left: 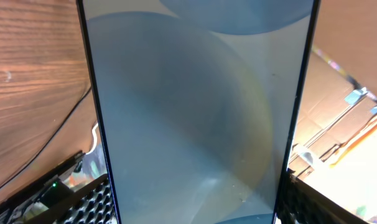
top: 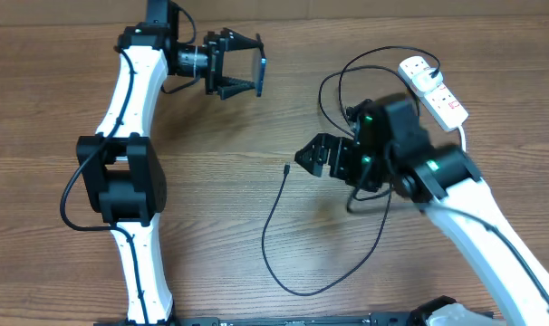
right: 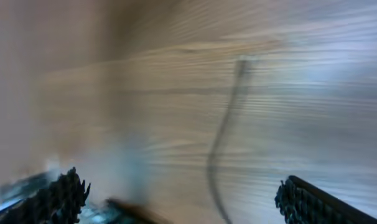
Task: Plug charger to phone and switch on socket
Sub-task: 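Move the right gripper forward over the cable's USB-C plug, then lower the right gripper and close it on the USB-C plug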
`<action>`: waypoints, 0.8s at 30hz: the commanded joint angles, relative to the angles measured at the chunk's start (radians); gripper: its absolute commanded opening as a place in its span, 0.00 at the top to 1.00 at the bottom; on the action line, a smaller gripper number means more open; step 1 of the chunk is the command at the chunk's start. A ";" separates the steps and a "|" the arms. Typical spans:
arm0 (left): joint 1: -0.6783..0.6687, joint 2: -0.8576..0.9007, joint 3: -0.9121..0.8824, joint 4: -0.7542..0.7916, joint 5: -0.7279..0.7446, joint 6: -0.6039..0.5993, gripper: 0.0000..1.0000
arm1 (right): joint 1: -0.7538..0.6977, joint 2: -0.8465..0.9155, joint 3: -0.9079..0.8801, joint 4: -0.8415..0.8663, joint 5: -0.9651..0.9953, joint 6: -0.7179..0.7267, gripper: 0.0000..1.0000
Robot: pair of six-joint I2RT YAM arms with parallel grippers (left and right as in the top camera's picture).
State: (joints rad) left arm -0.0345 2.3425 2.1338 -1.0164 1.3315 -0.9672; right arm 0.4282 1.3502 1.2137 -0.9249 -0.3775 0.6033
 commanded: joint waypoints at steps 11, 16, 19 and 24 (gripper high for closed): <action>0.029 0.002 0.031 0.004 0.045 -0.030 0.25 | 0.116 0.436 0.331 -0.165 0.287 0.026 0.00; 0.055 0.002 0.031 0.004 0.045 -0.036 0.25 | 0.121 0.465 0.328 -0.116 0.284 0.103 0.09; 0.071 0.002 0.031 0.004 0.045 -0.036 0.25 | 0.127 0.468 0.328 -0.104 0.294 0.134 0.16; 0.098 0.002 0.031 0.004 0.045 -0.036 0.25 | 0.152 0.489 0.304 -0.097 0.405 0.194 0.21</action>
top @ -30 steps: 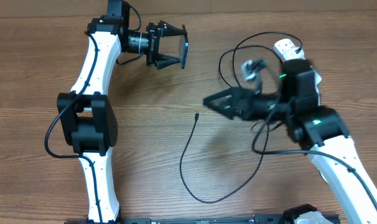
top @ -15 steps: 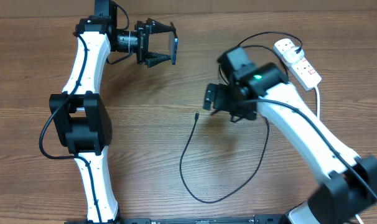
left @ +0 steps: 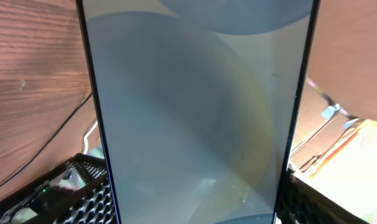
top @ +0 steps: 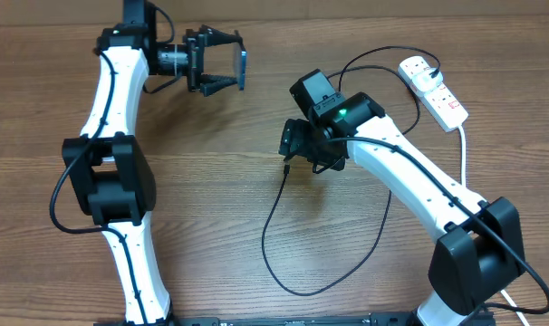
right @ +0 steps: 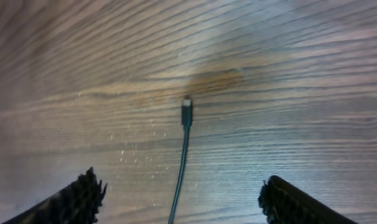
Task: Plug charger to phone and switch on socket
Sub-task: 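Lower the right gripper and close it on the USB-C plug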
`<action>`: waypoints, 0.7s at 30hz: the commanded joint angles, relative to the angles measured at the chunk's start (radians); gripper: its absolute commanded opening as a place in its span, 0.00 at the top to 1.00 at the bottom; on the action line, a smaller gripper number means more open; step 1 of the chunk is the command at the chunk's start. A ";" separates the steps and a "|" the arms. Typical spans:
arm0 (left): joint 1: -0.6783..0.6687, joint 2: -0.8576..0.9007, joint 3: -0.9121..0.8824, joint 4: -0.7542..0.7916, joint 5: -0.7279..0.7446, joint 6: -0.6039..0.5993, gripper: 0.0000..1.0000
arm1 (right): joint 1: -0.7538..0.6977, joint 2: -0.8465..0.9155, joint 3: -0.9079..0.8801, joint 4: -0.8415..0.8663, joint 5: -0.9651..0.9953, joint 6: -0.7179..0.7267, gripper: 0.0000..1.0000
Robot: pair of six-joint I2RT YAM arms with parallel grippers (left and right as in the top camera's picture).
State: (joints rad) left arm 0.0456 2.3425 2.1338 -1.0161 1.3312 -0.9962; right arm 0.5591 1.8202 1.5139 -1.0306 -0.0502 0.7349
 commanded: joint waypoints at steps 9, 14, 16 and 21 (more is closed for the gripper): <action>0.030 0.002 0.031 0.003 0.045 -0.006 0.26 | 0.067 0.133 -0.015 0.080 0.087 0.089 0.36; 0.030 0.002 0.031 0.003 0.045 -0.006 0.26 | 0.074 0.206 -0.015 0.085 0.099 0.107 0.44; 0.030 0.002 0.031 0.003 0.045 -0.006 0.26 | 0.080 0.226 -0.015 0.092 0.110 0.106 0.48; 0.030 0.002 0.031 0.003 0.045 -0.006 0.26 | 0.099 0.264 -0.015 0.114 0.116 0.105 0.51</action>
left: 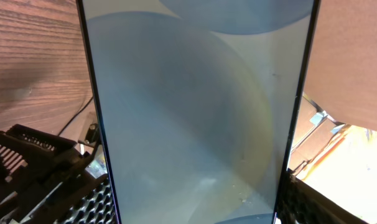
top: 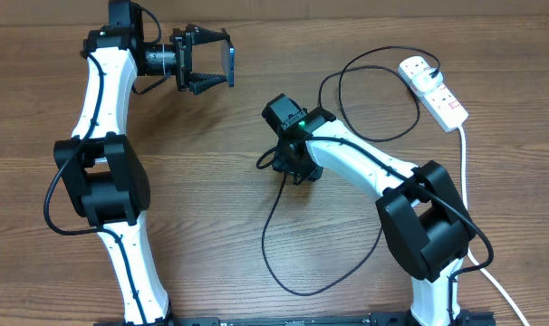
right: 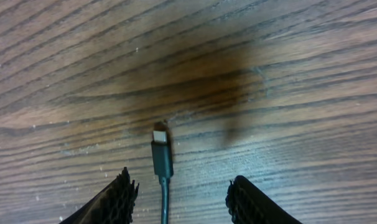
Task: Plug charger to phone and switch on socket
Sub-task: 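Lower the right gripper and close it on the USB-C plug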
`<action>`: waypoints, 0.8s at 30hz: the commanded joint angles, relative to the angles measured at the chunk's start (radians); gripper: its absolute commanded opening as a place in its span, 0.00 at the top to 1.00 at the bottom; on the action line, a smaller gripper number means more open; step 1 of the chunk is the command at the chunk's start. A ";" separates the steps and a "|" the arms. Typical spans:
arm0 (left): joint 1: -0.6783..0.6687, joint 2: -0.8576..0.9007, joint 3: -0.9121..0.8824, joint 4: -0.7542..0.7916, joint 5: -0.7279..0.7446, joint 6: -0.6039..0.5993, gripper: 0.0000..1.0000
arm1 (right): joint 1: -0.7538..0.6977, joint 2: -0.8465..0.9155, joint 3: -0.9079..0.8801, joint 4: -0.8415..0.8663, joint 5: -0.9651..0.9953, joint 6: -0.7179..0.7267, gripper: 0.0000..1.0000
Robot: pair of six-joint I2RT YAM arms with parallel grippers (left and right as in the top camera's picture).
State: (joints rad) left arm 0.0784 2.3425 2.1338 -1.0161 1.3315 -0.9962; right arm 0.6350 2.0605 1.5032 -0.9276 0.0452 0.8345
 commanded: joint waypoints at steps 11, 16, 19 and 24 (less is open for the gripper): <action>-0.003 0.002 0.031 0.003 0.027 -0.006 0.26 | 0.054 0.039 -0.005 0.025 0.033 0.003 0.57; -0.003 0.002 0.031 0.003 0.027 -0.006 0.26 | 0.054 0.050 -0.005 0.026 0.045 -0.005 0.62; -0.003 0.002 0.031 0.003 0.027 -0.006 0.26 | 0.054 0.056 -0.005 0.030 0.060 -0.005 0.67; -0.002 0.002 0.031 0.003 0.027 -0.006 0.26 | 0.054 0.076 -0.005 0.035 0.070 -0.005 0.75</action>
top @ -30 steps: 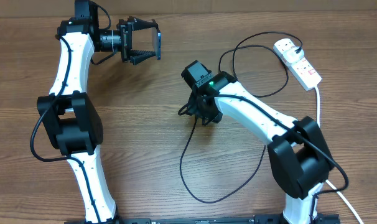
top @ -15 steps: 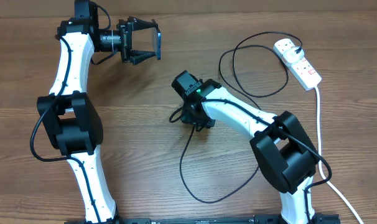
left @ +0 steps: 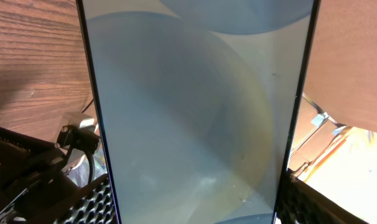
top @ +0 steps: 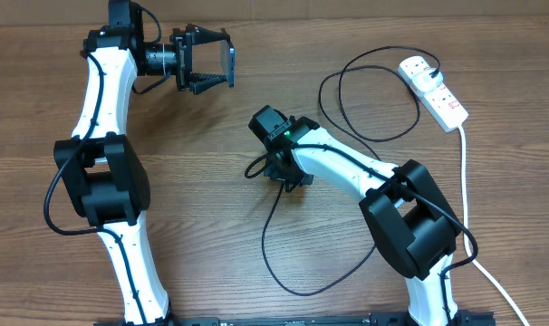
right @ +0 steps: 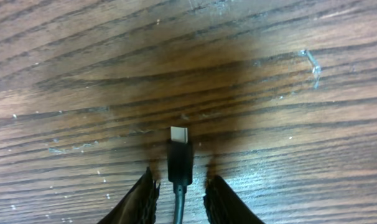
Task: Plug charger to phone and switch on socket
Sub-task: 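Lower the right gripper and close it on the USB-C plug, then lift the plug with the right gripper toward the phone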
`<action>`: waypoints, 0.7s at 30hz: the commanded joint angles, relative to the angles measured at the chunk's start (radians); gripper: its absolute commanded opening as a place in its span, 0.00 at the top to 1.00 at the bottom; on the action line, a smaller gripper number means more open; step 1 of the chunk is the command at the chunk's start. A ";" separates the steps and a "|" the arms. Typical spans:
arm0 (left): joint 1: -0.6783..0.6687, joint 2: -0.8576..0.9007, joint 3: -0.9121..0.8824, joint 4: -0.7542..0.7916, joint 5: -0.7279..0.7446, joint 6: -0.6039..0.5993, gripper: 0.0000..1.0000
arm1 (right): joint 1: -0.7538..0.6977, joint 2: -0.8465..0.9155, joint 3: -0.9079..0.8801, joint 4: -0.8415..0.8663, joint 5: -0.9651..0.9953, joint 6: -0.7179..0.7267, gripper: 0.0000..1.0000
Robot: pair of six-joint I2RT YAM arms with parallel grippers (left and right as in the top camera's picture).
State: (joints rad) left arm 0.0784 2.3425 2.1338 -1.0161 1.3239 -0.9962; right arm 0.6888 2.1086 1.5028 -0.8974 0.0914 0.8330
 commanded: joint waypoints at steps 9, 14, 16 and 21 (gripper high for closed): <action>0.001 0.002 0.031 0.003 0.034 -0.006 0.26 | 0.000 0.046 -0.005 0.011 0.020 -0.035 0.80; 0.001 0.002 0.031 0.003 0.034 -0.002 0.25 | -0.005 0.046 0.000 0.011 -0.010 -0.054 0.96; 0.001 0.002 0.031 0.003 0.034 -0.002 0.25 | -0.016 0.046 0.012 0.007 -0.056 -0.082 0.96; -0.002 0.002 0.031 0.003 0.034 0.008 0.25 | -0.068 0.019 0.058 -0.047 -0.163 -0.121 0.96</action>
State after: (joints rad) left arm 0.0784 2.3425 2.1338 -1.0161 1.3239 -0.9958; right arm 0.6601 2.1254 1.5208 -0.9222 0.0200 0.7509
